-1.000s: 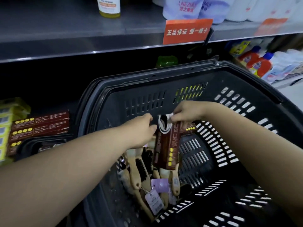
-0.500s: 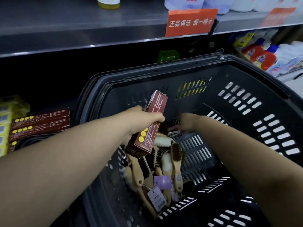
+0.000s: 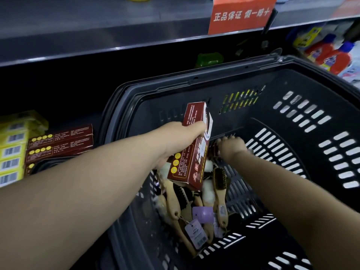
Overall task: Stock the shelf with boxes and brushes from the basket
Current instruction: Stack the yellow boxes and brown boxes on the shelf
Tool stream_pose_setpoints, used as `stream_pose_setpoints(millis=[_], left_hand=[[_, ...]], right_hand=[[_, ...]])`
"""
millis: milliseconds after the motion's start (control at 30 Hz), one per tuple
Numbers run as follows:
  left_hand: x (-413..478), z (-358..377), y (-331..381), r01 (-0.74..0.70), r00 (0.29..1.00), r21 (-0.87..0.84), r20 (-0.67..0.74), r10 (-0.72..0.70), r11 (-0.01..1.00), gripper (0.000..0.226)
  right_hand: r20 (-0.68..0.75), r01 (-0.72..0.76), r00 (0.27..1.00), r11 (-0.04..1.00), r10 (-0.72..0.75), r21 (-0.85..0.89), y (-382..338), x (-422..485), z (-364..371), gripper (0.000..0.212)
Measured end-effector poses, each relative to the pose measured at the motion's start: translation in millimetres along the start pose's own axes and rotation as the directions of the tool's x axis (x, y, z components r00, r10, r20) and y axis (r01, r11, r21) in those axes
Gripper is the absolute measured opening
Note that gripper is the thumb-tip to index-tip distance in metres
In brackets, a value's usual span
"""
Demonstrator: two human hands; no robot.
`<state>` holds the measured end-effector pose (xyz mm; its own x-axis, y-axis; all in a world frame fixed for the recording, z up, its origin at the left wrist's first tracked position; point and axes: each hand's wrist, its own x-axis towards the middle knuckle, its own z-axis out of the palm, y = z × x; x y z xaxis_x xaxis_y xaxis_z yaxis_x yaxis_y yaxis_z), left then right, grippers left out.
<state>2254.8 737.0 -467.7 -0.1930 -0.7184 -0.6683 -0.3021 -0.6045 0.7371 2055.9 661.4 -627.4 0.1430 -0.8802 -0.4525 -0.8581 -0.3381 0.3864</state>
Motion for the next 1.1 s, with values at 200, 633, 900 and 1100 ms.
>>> stream_pose_setpoints(millis=[200,633,900,1100], left_hand=[[-13,2,4,-0.003,1.0,-0.105,0.002,0.003,0.994,0.027],[-104,12,17,-0.14,0.99,-0.451,-0.08,0.116,0.881,0.034],[-173,-16,-22,-0.205,0.975,-0.469,-0.18,0.134,0.859,0.053],[-199,-70,-48,-0.184,0.968,-0.497,-0.239,0.069,0.848,0.043]], right_hand=[[-0.026,0.002,1.0,0.831,0.016,0.556,62,-54,-94,0.036],[0.026,-0.049,0.998,-0.403,-0.061,0.914,30,-219,-186,0.033],[-0.079,0.056,0.99,-0.19,-0.114,0.98,-40,-264,-216,0.079],[-0.017,-0.178,0.941,-0.537,-0.338,0.825,-74,-260,-232,0.031]])
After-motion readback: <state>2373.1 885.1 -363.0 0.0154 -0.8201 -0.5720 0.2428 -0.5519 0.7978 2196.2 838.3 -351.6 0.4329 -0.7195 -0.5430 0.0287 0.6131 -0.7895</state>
